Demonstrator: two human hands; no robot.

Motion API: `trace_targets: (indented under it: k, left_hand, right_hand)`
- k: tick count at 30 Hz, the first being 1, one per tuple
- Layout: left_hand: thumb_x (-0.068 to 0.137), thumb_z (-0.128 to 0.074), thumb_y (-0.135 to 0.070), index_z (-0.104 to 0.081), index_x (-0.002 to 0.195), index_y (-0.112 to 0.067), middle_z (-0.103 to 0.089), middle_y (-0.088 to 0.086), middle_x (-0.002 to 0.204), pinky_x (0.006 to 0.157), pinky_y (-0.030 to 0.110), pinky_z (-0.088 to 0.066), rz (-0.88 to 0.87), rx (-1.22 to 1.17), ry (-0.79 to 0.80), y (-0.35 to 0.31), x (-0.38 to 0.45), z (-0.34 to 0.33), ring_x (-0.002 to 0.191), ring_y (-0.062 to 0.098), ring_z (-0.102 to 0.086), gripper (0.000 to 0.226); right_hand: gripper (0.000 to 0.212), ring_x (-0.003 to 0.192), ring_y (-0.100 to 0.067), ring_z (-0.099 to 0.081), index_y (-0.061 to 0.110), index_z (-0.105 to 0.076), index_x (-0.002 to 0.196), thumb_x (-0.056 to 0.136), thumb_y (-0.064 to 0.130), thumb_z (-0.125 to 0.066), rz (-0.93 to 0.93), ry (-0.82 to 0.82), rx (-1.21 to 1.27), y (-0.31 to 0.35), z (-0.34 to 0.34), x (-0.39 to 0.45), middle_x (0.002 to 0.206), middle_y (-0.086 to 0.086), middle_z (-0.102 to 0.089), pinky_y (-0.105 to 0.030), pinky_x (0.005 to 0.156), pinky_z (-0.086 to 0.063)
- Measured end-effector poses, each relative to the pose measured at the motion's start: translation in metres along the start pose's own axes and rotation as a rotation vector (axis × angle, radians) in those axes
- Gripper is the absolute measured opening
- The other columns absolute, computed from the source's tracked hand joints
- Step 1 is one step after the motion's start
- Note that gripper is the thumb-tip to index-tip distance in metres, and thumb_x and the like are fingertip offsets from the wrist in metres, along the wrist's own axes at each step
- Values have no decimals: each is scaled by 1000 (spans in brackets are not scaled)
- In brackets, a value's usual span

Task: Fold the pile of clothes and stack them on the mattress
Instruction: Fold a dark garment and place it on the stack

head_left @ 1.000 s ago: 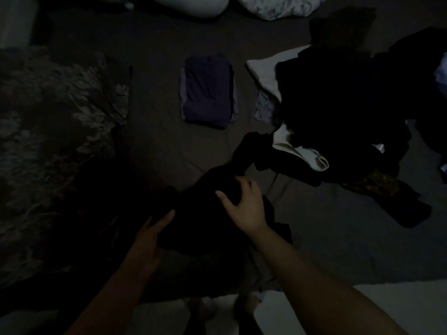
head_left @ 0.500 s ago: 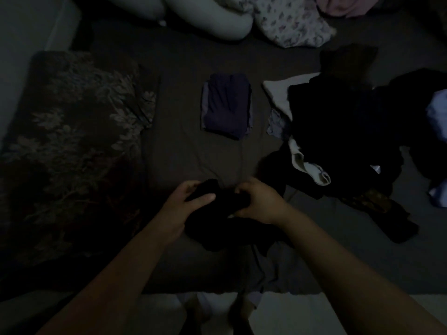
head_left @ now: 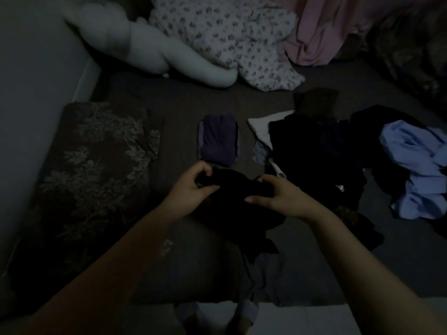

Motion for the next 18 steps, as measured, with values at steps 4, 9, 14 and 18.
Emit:
trace_targets:
  k: [4, 9, 14, 18]
  left_hand:
    - [78, -63, 11, -36, 69, -21, -38, -8, 71, 68, 10, -31, -73, 35, 24, -19, 5, -4, 65, -9, -36, 43]
    - [78, -68, 5, -34, 67, -24, -56, -2, 97, 86, 10, -36, -173, 81, -42, -39, 4, -3, 89, -6, -50, 46]
    - [76, -75, -25, -43, 71, -24, -53, 5, 91, 77, 12, -37, -215, 297, -422, -56, -6, 19, 84, 3, -45, 32]
    - [81, -71, -26, -47, 85, -18, -50, -4, 74, 65, 23, -41, 51, 224, -557, -51, -34, 2, 65, 10, -46, 26]
  right_hand:
    - [42, 104, -22, -56, 21, -61, 114, 82, 47, -65, 46, -173, -469, 4, 28, 0, 110, -2, -63, -37, 86, -49]
    - [25, 104, -31, -54, 14, -73, 104, 85, 27, -62, 385, -399, -507, 37, 39, -11, 107, -10, -61, -41, 89, -46]
    - [17, 85, -12, -62, 15, -67, 105, 92, 14, -56, 212, -328, -44, 36, 43, -12, 91, 1, -66, -25, 70, -48]
    - [9, 74, -11, -62, 17, -66, 96, 92, 19, -58, 128, -440, 295, 42, 43, -13, 79, 4, -65, -24, 65, -46]
Point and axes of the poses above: each hand's wrist, its own x-axis towards the middle knuckle, its own z-axis out of the back of the hand, y = z × x, the point moved 7 cm from there along x, towards the middle knuckle
